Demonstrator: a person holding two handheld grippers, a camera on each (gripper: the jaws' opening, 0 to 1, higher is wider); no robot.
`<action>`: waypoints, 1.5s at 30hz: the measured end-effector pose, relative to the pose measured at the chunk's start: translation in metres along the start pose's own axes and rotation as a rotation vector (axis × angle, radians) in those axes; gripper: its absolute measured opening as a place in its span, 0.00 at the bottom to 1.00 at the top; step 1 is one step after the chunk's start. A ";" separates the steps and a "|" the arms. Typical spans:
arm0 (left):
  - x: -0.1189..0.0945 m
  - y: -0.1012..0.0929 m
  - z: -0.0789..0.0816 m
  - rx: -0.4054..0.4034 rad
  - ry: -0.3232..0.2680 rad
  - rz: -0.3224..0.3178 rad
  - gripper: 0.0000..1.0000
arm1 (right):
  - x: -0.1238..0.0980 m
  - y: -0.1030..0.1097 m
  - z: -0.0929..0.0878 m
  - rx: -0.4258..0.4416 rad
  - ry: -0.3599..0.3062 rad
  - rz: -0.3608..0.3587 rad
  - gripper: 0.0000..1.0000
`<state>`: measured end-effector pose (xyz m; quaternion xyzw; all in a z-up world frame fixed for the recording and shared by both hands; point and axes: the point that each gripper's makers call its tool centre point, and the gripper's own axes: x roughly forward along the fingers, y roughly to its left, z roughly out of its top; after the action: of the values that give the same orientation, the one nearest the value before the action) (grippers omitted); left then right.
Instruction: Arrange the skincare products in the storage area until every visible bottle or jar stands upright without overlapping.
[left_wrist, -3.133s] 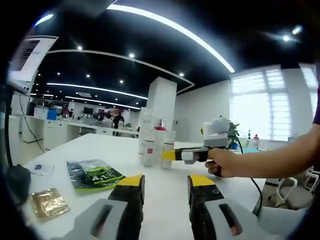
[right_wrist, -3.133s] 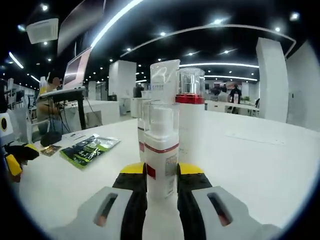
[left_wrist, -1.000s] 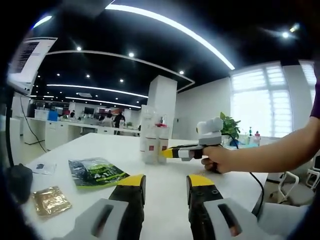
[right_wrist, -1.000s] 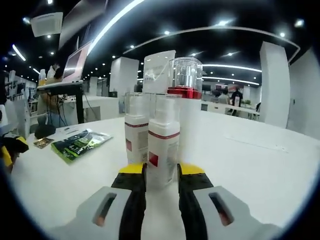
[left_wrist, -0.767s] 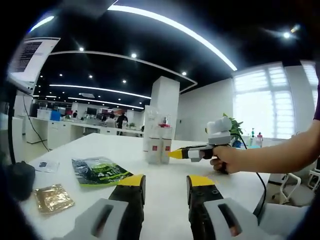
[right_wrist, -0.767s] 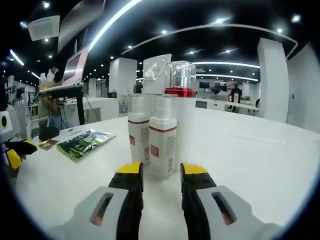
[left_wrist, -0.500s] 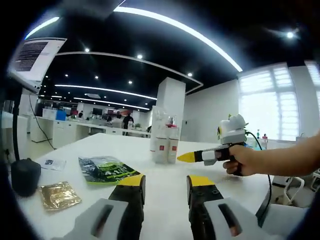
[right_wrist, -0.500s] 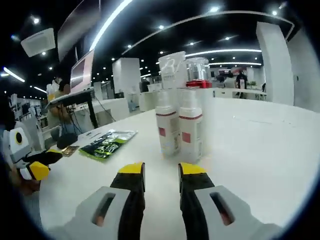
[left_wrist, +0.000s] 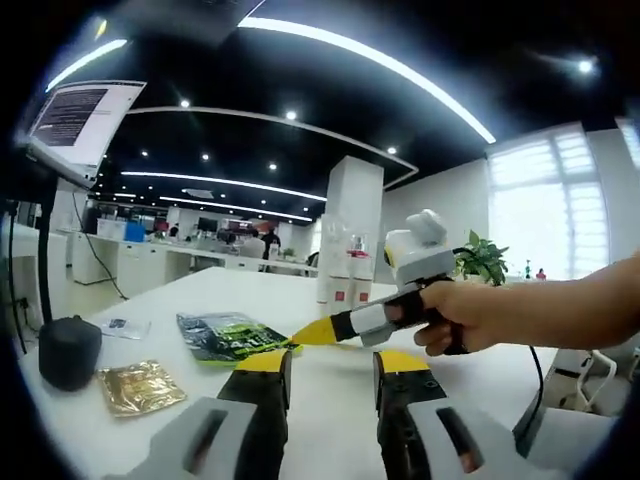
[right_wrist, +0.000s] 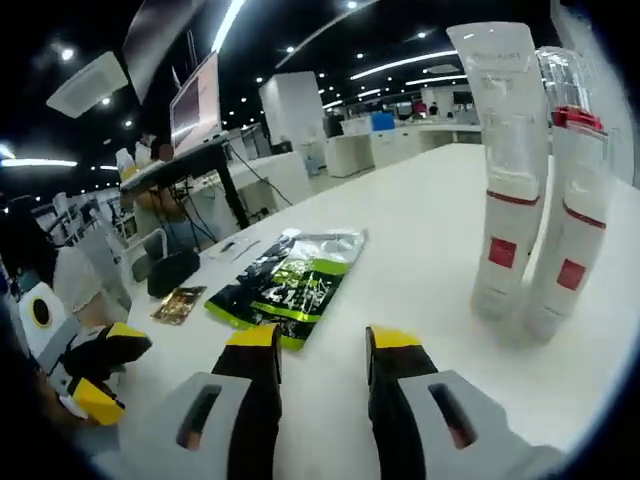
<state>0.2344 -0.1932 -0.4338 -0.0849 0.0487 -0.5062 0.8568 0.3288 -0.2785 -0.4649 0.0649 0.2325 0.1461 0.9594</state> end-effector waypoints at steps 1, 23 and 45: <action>-0.001 0.000 0.000 0.001 0.000 0.001 0.33 | 0.004 0.002 0.001 0.017 0.015 -0.003 0.31; -0.005 0.071 0.013 -0.062 0.071 0.202 0.36 | 0.025 0.003 0.002 -0.226 0.109 -0.106 0.00; 0.026 0.093 -0.015 -0.273 0.365 0.217 0.40 | 0.022 -0.007 0.010 -0.172 0.063 -0.068 0.00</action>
<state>0.3242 -0.1733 -0.4668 -0.1011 0.2794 -0.4071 0.8637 0.3541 -0.2788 -0.4668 -0.0304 0.2512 0.1349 0.9580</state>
